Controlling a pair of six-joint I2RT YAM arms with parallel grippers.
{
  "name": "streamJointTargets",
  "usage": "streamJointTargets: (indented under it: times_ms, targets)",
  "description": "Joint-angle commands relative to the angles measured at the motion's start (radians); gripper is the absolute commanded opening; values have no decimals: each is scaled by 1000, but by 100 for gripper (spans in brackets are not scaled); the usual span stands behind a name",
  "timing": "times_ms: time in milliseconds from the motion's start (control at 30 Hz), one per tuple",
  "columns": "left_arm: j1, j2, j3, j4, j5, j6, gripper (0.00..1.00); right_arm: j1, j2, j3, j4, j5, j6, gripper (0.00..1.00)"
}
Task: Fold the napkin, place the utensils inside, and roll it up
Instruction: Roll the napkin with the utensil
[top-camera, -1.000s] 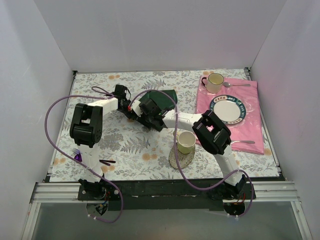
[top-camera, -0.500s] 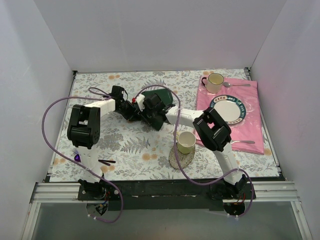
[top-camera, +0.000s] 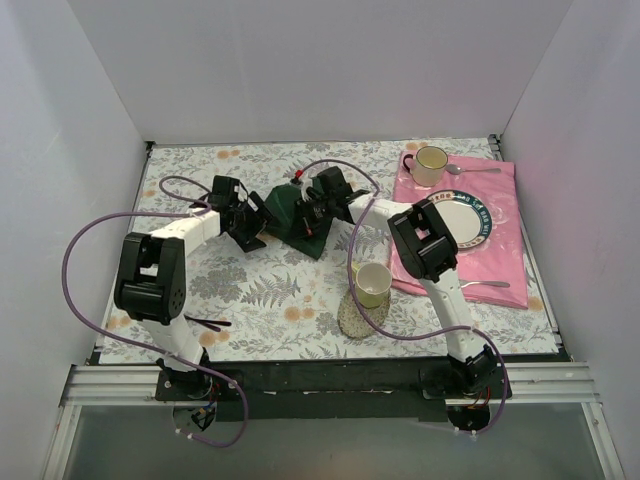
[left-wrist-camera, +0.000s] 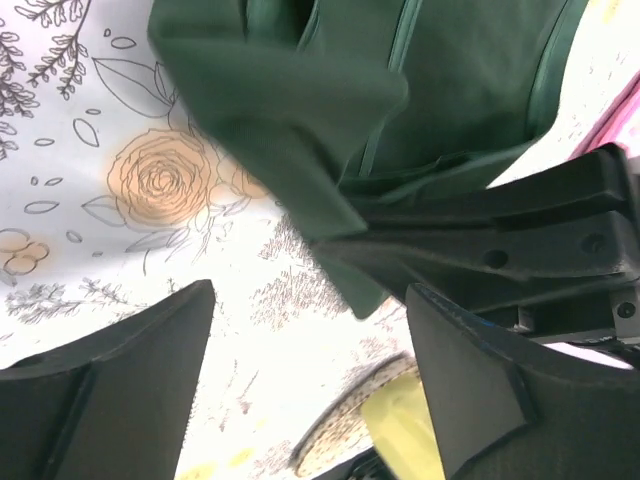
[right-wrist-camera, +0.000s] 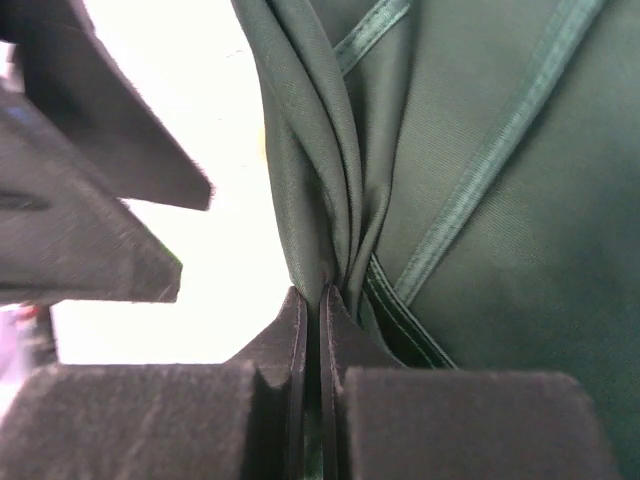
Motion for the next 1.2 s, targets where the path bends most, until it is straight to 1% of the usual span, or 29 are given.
streamJointTargets:
  times_ms: [0, 100, 167, 267, 300, 367, 400, 433, 500, 533, 567, 600, 633, 667, 700, 733, 767, 800, 833, 867, 900, 933, 1033, 1100, 1167]
  targets:
    - [-1, -1, -34, 79, 3, -42, 74, -13, 87, -55, 2, -193, 195, 1]
    - [-1, 48, -19, 97, -12, -49, 68, -24, 102, -61, 46, -222, 272, 1]
    - [-2, 71, -11, 99, -15, -55, 63, -32, 102, -69, 75, -215, 308, 1]
    - [-8, 103, -11, 99, -35, -65, 59, -36, 105, -67, 98, -218, 345, 1]
    - [-10, 117, -9, 101, -39, -66, 53, -36, 107, -70, 115, -221, 357, 1]
    - [-12, 137, -3, 82, -59, -49, 48, -36, 110, -67, 117, -213, 369, 1]
    - [-12, 143, 0, 72, -91, -45, 37, -36, 108, -57, 108, -202, 362, 1]
    - [-12, 155, 0, 61, -102, -33, 31, -36, 108, -43, 64, -195, 346, 1]
    - [-12, 169, 7, 50, -122, -16, 17, -27, 101, -11, -18, -146, 250, 1]
    - [-10, 184, 20, 38, -125, -13, 9, -24, 93, 18, -89, -124, 212, 2]
    - [-10, 196, 30, 30, -124, 3, 6, -19, 85, 28, -115, -104, 152, 4]
    - [-7, 207, 40, 22, -122, 9, 4, -18, 61, 37, -148, -51, 117, 6]
    - [-7, 215, 63, 9, -112, 17, 1, -13, 47, 51, -177, -17, 84, 12]
    - [-4, 236, 72, 2, -103, 36, 0, -6, 32, 66, -249, 26, 51, 17]
    - [-1, 246, 89, -7, -92, 50, 0, 2, 0, 81, -283, 113, -33, 22]
    - [1, 256, 104, -36, -78, 63, 0, 8, -19, 92, -311, 156, -64, 30]
    - [2, 267, 132, -48, -73, 75, 0, 23, -40, 101, -349, 201, -95, 34]
    - [2, 270, 145, -60, -72, 104, 0, 33, -86, 97, -357, 280, -143, 39]
    - [2, 270, 156, -85, -70, 115, 0, 43, -112, 83, -357, 320, -164, 48]
    - [1, 267, 176, -97, -64, 124, 0, 68, -137, 53, -350, 362, -177, 52]
    - [2, 264, 182, -111, -61, 129, 0, 79, -177, 42, -339, 423, -181, 54]
    - [2, 263, 187, -125, -56, 130, 0, 91, -194, 33, -334, 451, -213, 58]
    - [2, 266, 202, -152, -14, 121, 0, 151, -240, -1, -304, 592, -246, 64]
    - [2, 270, 204, -160, 20, 112, 0, 197, -255, -15, -282, 693, -263, 64]
    - [2, 267, 202, -168, 26, 104, 0, 236, -254, -12, -279, 758, -275, 65]
